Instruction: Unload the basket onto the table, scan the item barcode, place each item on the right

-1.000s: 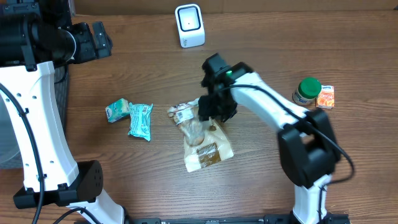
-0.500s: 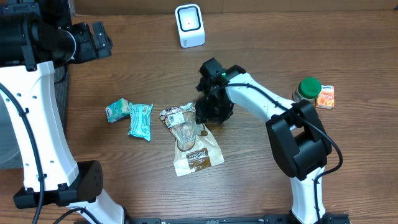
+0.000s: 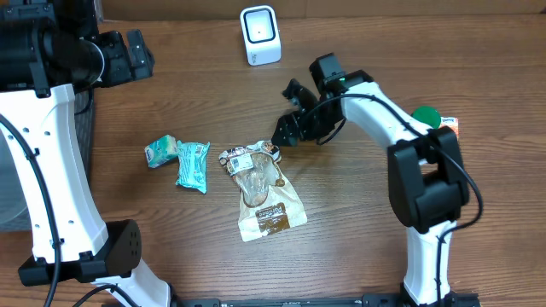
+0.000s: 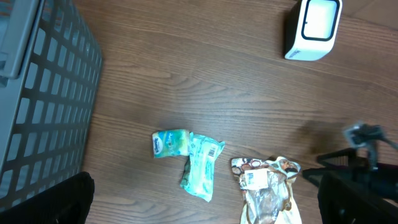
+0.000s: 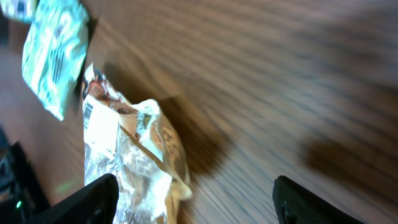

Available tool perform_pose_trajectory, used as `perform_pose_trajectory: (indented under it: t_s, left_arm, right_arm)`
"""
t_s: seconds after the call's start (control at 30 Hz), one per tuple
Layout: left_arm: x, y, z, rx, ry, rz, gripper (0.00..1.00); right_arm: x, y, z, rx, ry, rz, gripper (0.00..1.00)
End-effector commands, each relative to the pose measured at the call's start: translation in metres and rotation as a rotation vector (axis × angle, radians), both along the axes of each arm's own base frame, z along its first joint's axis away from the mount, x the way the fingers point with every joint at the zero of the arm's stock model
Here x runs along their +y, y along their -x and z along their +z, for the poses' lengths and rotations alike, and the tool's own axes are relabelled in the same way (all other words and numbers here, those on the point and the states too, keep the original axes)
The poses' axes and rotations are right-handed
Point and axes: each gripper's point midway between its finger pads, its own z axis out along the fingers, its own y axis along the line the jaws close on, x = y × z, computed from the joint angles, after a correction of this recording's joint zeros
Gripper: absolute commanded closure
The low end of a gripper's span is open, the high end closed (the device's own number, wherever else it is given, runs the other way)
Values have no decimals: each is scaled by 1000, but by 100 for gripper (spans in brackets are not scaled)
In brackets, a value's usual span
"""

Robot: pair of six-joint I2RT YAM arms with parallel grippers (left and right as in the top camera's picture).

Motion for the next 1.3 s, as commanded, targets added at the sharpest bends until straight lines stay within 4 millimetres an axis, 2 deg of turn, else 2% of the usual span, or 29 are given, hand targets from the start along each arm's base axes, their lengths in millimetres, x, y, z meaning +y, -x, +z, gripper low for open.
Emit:
perform_pose_trajectory:
  t_s: [0.0,0.13,0.27,0.37,0.63,0.67,0.8,0.9,0.97,1.13,1.27]
  left_arm:
    - [-1,-1,1,-4,-15,-18,0]
    - [-1,-1,1,-4,-15,-18,0]
    - [-1,-1,1,-4,-15,-18,0]
    - [-1,-1,1,-4,-15,-18,0]
    - [-1,-1,1,-4,-15,-18,0]
    - [-1,-1,1,-4,-15,-18,0]
    - [-1,-1,1,-4,-15,-18,0]
    - [-1,-1,1,-4,-15,-18,0]
    - [-1,-1,1,-4,-15,-18,1]
    - [-1,-1,1,-4,-15,-18,0]
    - [-1,-1,1,-4,-15,-18,0]
  right_arm:
    - [28,20,-14,60,-111,109,22]
    - [38,44,-32,157,-117,143,26]
    - [44,67,-40,209,-97,173,31]
    - [49,76,-43,228,-87,181,46]
    - [52,68,-55,279,-38,36,93]
    - [52,68,-55,280,-41,37,96]
    - [54,69,-50,295,-68,38,96]
    - [55,67,-30,306,-130,38,96]
    - [56,65,-5,287,-198,58,96]
    - [47,69,80,177,-382,142,96]
    - [33,85,146,75,-491,207,96]
